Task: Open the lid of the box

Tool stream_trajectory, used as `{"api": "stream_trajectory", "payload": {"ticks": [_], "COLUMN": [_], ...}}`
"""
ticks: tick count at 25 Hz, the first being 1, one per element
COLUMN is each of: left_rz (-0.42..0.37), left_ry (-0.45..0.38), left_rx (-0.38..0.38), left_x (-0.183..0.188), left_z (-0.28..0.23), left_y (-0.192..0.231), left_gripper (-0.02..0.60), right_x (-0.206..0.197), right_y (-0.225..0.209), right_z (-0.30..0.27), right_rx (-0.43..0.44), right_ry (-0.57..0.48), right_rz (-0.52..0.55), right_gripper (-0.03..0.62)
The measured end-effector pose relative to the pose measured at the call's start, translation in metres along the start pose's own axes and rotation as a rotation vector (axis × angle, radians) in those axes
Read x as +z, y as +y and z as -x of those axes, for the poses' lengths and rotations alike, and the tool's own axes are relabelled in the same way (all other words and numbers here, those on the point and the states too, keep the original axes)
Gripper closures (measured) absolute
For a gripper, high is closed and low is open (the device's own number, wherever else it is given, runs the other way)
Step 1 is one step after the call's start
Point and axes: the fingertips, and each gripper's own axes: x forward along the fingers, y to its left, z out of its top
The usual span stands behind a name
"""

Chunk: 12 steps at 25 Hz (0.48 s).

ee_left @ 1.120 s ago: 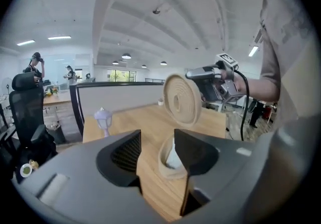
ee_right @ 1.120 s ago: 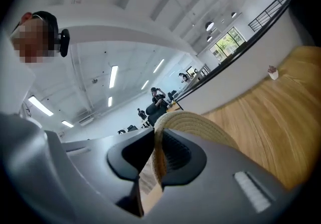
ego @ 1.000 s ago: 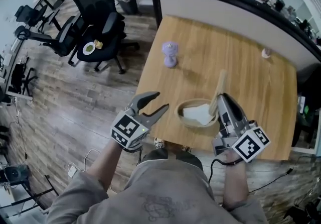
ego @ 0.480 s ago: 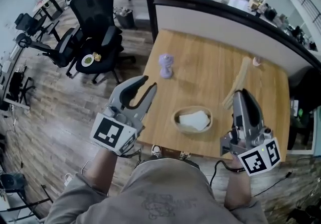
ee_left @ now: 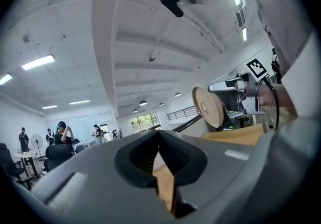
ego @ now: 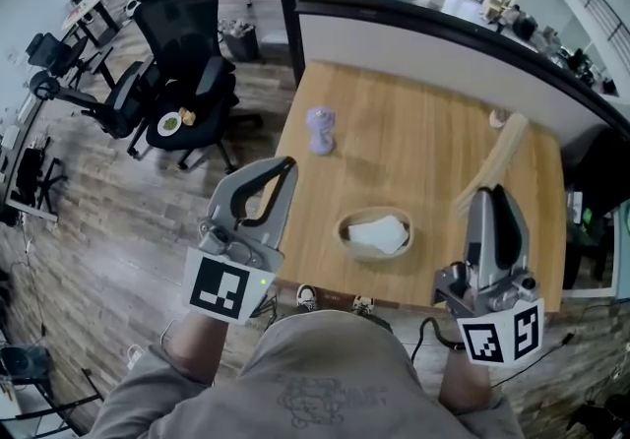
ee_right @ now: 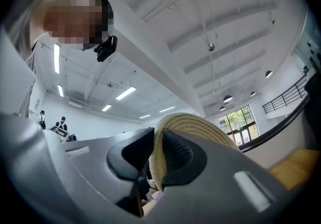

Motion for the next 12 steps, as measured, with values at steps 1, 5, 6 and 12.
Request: {"api": "stream_trajectory", "payload": {"ticks": [1,5,6,12], "left_rz": [-0.002,0.004,0.008,0.01], "left_ry": [0.004,0.017,0.024,0.023], "left_rx": [0.002,0.006,0.01,0.011], "left_x": [0.0,-0.001,-0.003,-0.003], "left_z": [0.0,0.001,0.002,0.002], "left_y": [0.0,-0.001,-0.001,-0.001], "left_gripper": [0.58,0.58,0.58,0.58], "right_x": [-0.001,-0.011,-0.013,-0.017], "right_y": [0.0,-0.001,-0.001,-0.007], "right_z": [0.001,0.003,0.003,0.007], "right_rx": [-0.001,-0.008,-0.01,-0.015], "right_ry": [0.004,0.035,0.041,0.054], "right_rz": [-0.005,-0.006,-0.005,-0.021], "right_gripper": [0.533,0.533,0.533,0.533]}}
